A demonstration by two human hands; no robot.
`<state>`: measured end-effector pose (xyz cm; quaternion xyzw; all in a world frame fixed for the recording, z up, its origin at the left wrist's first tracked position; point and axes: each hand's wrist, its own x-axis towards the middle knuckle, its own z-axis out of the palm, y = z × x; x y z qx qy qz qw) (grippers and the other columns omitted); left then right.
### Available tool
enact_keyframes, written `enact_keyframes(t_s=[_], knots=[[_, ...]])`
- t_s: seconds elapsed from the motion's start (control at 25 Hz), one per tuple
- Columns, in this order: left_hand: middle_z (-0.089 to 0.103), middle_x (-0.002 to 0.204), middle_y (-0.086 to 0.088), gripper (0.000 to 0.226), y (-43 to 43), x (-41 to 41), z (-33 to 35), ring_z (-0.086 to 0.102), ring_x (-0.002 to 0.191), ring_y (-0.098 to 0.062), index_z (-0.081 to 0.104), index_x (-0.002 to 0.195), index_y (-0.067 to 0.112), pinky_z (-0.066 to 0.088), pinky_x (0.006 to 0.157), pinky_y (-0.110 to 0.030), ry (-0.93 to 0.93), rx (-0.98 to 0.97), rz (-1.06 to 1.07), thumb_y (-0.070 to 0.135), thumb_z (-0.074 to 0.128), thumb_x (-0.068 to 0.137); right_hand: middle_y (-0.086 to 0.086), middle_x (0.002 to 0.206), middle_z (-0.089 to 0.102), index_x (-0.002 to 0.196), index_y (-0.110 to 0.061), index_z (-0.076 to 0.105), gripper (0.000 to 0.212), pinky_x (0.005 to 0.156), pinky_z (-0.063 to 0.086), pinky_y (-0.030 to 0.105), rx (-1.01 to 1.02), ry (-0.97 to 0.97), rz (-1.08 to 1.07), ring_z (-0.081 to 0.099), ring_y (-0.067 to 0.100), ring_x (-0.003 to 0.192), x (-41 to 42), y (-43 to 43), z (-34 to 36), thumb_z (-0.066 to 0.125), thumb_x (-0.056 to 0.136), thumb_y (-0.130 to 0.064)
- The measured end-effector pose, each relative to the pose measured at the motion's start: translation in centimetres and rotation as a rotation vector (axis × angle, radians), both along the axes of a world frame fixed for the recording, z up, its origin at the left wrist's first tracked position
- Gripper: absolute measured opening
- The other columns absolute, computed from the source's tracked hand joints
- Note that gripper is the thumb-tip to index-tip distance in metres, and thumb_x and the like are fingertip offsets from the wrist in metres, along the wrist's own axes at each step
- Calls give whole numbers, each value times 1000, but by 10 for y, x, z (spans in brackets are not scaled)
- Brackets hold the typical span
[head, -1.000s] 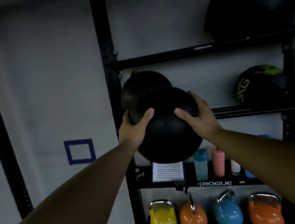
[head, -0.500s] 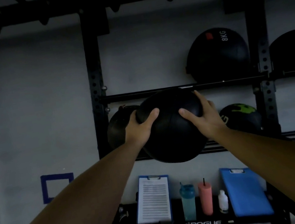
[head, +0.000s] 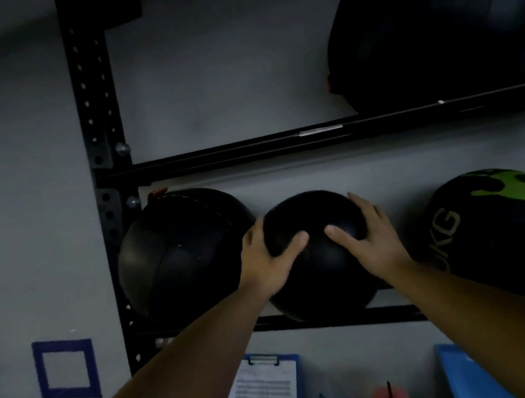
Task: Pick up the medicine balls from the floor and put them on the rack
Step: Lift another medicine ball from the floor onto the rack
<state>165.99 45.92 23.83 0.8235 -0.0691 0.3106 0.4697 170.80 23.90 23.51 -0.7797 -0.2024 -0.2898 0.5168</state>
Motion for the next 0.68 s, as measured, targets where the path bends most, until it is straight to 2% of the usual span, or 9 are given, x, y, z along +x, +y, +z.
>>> enact_keyframes(t_s=[0.08,0.16,0.2,0.32,0.4,0.52,0.56,0.6,0.68], knots=[[8,177,1,128,-5,40,-10,7,161,-25,10,167,43,14,128,-50,-48,300,45,92,66,62,10,157,43,155,-40,42,89,118,37,54,12,-27,-3,41,35,144,56,6,0,58,79,-83],[0,178,3,133,-7,69,-20,-2,163,-23,4,167,43,7,130,-51,-75,502,69,90,70,62,11,151,50,151,-35,52,77,117,39,47,3,19,21,48,35,140,101,4,3,54,86,-77],[2,179,3,132,-7,83,-26,-1,163,-24,6,168,41,8,131,-52,-75,539,64,88,72,63,10,148,53,149,-33,55,72,115,40,42,-13,37,48,51,34,138,120,2,1,56,89,-73],[22,175,-4,121,2,120,-30,18,162,-25,25,167,27,22,130,-51,-177,488,37,74,78,69,4,135,63,138,-27,67,71,105,41,25,53,-63,107,61,21,125,158,6,-6,62,86,-76],[34,169,-7,113,12,136,-32,30,157,-23,34,163,19,27,128,-43,-247,422,38,67,78,71,0,129,67,130,-26,72,72,102,41,20,49,-111,122,63,14,117,168,17,-2,63,80,-78],[36,164,2,108,19,143,-30,33,153,-15,36,162,21,25,123,-19,-246,379,27,65,76,72,0,127,68,126,-27,74,53,102,45,23,69,-112,116,65,15,116,174,23,6,71,87,-63],[33,163,5,109,19,141,-28,31,152,-12,34,163,22,23,121,-15,-226,388,22,66,76,72,0,128,68,127,-28,74,50,102,47,26,70,-117,97,66,17,117,172,23,6,70,89,-61],[30,165,7,110,18,136,-28,28,153,-10,31,164,24,22,123,-17,-191,401,17,67,75,72,0,130,67,128,-29,73,50,103,49,31,45,-130,61,65,20,119,166,21,4,66,91,-62],[20,173,6,116,16,119,-28,20,158,-11,21,167,31,21,128,-30,-86,428,17,72,73,71,-1,141,60,138,-36,63,58,103,51,43,-115,-126,-50,58,26,127,148,21,0,50,94,-70]])
